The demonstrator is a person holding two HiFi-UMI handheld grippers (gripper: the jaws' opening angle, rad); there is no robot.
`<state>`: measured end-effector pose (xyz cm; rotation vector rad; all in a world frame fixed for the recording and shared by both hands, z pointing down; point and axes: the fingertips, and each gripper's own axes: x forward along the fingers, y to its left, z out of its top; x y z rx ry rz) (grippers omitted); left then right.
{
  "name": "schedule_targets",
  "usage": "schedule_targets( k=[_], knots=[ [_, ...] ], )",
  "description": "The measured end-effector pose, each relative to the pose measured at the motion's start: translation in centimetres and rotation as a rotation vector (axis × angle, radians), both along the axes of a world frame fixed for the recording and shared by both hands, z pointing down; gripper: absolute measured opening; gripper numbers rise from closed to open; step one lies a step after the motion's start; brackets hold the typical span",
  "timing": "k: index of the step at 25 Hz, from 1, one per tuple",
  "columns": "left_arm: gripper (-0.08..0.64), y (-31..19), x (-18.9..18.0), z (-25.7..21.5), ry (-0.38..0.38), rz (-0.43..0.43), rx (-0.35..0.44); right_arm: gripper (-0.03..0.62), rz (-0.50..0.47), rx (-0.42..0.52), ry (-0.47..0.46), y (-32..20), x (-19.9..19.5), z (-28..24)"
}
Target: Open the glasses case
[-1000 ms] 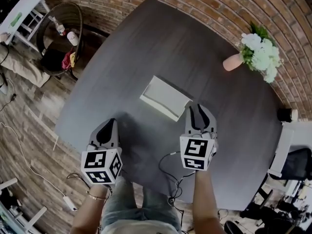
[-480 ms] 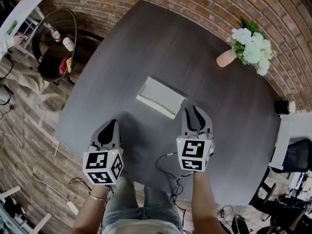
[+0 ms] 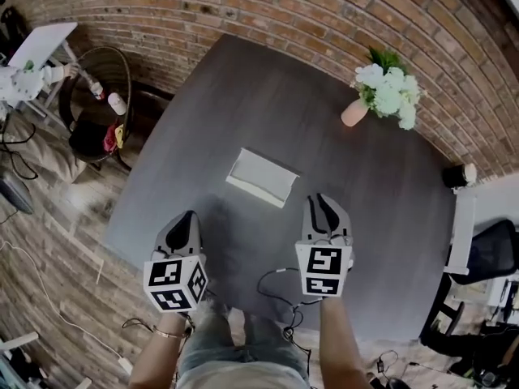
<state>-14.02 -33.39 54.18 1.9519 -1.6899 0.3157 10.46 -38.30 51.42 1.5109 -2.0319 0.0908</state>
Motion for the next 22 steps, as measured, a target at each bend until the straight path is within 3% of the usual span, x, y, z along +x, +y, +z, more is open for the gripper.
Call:
schedule_targets(
  k=[11,22],
  knots=[
    [-0.005,-1.0,1.4,-7.0,-0.002,0.044,0.116,0.029,0.162,0.079,-0.162,3.5,4.1,-7.0],
    [-0.005,-4.6,2.9,-14.6,0.021,0.078,0.276,0.005,0.342,0.196,-0.239,6.4,11.0,-12.4]
  ],
)
